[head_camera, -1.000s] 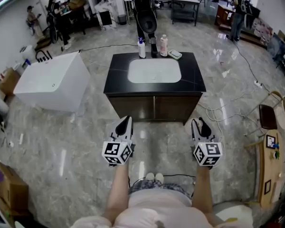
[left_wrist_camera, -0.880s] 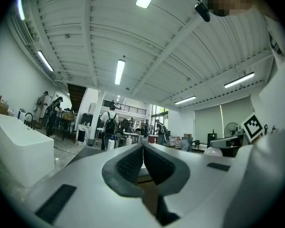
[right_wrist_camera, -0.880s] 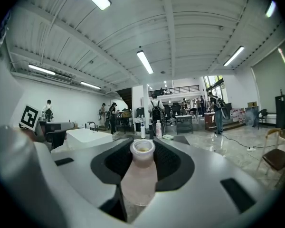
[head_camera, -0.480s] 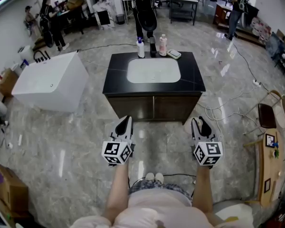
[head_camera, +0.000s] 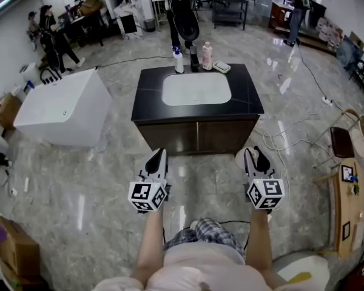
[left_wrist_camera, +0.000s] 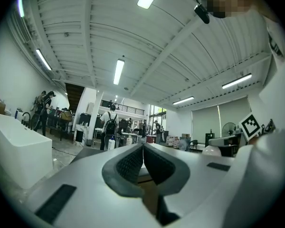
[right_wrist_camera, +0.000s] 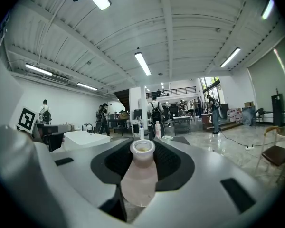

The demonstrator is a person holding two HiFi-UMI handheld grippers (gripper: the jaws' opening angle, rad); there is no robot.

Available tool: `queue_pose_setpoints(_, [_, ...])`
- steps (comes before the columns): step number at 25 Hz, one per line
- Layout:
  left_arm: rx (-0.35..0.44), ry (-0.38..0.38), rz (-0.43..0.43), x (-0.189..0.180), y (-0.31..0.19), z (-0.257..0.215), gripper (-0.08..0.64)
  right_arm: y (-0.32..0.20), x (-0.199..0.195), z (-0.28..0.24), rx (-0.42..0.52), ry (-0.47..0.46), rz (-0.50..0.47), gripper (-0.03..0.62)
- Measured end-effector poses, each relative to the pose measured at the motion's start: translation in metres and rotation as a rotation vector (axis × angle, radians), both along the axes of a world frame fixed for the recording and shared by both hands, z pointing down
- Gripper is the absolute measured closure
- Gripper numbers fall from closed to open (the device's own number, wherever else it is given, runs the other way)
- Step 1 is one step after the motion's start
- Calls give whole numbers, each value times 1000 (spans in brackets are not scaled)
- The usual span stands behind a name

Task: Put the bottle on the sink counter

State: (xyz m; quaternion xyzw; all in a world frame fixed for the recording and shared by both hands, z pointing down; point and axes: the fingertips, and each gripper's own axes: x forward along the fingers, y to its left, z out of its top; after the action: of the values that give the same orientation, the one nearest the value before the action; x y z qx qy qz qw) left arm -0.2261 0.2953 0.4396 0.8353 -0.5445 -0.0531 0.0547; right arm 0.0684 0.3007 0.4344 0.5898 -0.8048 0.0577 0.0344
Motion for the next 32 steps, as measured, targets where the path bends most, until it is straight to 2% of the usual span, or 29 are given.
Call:
queue_pose_setpoints(10, [9, 7, 13, -7, -15, -2, 532, -9, -9, 1, -8, 6, 4, 449])
queue_pose_setpoints(18, [14, 8, 19, -10, -59, -3, 532, -50, -12, -1, -5, 10, 10, 449])
queue_pose_setpoints(25, [12, -4, 20, -5, -123, 6, 532, -117, -9, 10, -5, 4, 2, 449])
queue_pose_setpoints(32, [6, -2, 8, 3, -236, 21, 532, -233, -6, 24, 4, -4, -18, 449])
